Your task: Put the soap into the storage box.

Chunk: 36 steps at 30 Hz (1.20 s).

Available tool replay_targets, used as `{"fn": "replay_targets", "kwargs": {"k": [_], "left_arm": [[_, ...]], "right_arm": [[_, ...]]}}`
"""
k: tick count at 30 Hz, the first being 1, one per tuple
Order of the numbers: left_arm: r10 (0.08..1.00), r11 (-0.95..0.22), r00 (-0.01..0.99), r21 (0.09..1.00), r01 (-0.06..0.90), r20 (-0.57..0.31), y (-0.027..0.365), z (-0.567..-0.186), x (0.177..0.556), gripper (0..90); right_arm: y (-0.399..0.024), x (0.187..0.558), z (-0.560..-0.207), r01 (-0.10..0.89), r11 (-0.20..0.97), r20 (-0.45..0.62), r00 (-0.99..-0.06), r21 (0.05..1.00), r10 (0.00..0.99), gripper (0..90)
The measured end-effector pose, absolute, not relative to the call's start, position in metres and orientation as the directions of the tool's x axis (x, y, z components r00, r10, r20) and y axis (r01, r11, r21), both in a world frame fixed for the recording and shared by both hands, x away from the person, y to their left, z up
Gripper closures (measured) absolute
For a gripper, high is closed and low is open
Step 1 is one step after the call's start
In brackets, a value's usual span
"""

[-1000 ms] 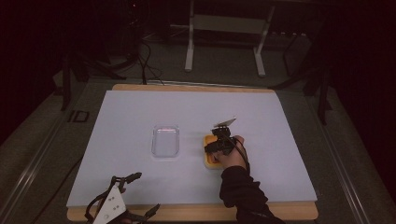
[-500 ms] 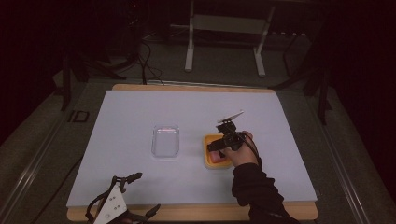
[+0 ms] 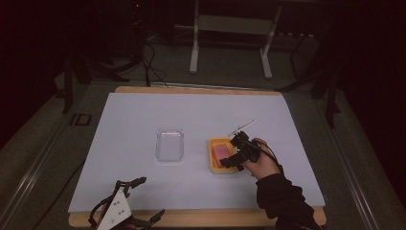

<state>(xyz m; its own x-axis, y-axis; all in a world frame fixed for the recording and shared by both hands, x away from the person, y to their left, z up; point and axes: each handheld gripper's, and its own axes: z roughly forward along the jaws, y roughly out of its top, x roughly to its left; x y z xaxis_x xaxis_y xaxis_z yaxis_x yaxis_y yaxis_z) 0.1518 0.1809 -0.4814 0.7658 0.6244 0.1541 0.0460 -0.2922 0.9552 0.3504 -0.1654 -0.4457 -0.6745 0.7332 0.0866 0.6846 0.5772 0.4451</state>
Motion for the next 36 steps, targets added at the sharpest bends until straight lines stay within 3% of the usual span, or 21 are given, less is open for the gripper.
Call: {"fn": "replay_targets", "kwargs": {"k": [12,36], "left_arm": [[0.627,-0.302,0.763,0.952,0.052,0.157,0.181,-0.482,0.153,0.9],[0.626,-0.308,0.763,0.950,0.050,0.163,0.179,-0.483,0.152,0.9]], "right_arm": [[-0.205,0.331,-0.449,0.654,0.537,0.065,-0.664,0.532,0.745,11.8],[-0.263,0.296,-0.470,0.638,0.461,0.041,-0.611,0.617,0.790,11.9]]}}
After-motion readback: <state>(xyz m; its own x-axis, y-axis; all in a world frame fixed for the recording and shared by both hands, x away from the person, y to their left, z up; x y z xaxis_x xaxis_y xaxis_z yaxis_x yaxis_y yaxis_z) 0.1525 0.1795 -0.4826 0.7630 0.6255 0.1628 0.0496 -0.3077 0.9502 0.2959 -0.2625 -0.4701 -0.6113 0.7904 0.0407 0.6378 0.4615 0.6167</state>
